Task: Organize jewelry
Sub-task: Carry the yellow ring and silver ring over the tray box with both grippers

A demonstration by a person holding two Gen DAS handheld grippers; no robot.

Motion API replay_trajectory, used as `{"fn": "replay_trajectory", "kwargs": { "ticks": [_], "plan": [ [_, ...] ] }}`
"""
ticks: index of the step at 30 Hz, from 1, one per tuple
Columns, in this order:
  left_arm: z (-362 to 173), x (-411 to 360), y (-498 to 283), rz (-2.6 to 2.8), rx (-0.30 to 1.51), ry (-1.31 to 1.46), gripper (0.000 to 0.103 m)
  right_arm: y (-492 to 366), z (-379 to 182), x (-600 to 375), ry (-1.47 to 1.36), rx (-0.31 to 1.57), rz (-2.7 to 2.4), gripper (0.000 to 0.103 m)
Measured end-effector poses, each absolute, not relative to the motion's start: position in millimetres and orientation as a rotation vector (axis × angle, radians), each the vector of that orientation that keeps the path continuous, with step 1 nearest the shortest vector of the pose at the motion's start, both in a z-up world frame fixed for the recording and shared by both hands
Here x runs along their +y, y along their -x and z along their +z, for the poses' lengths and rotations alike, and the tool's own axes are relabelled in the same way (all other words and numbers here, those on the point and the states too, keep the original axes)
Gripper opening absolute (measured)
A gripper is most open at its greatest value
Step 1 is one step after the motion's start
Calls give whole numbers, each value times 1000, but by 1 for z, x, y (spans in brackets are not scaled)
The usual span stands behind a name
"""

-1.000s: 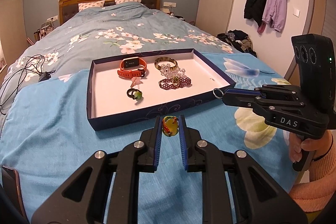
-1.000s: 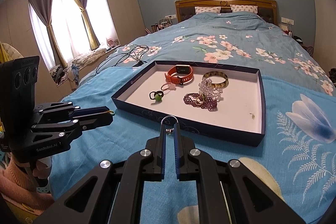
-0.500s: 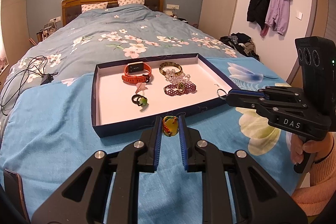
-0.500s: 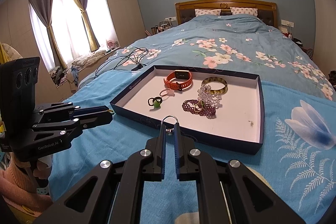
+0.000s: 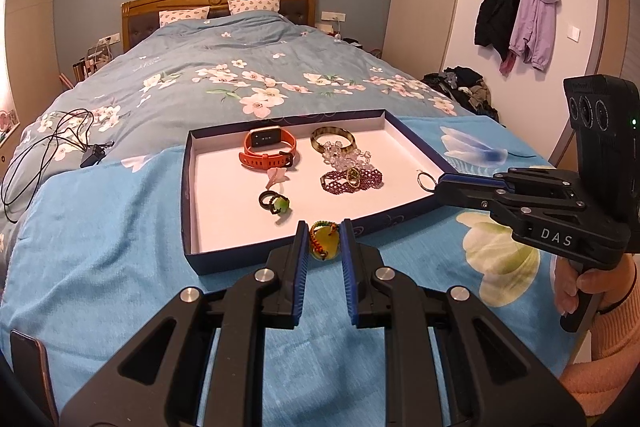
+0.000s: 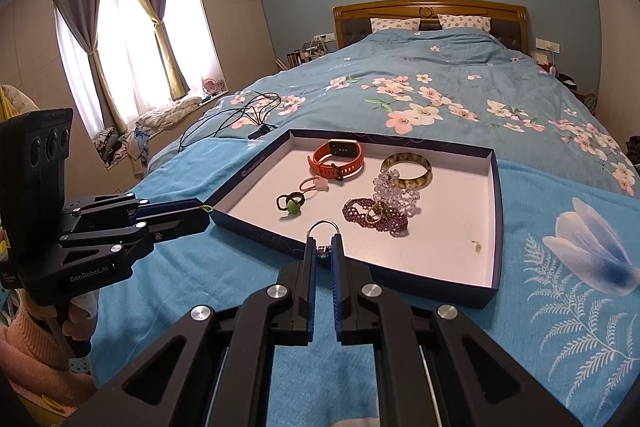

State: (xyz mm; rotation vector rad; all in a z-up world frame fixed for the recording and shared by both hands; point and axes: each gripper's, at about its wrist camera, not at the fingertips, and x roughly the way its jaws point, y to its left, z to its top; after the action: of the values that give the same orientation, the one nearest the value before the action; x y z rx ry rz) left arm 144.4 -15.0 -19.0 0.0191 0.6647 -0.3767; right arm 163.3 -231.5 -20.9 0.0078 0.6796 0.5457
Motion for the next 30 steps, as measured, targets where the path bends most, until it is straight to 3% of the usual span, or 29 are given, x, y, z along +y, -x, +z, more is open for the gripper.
{"fn": "replay_trajectory", "kwargs": {
  "ticks": [30],
  "plan": [
    [-17, -17, -173, -355, 660, -11, 16, -193, -22, -230, -4, 690, 540, 6]
  ]
}}
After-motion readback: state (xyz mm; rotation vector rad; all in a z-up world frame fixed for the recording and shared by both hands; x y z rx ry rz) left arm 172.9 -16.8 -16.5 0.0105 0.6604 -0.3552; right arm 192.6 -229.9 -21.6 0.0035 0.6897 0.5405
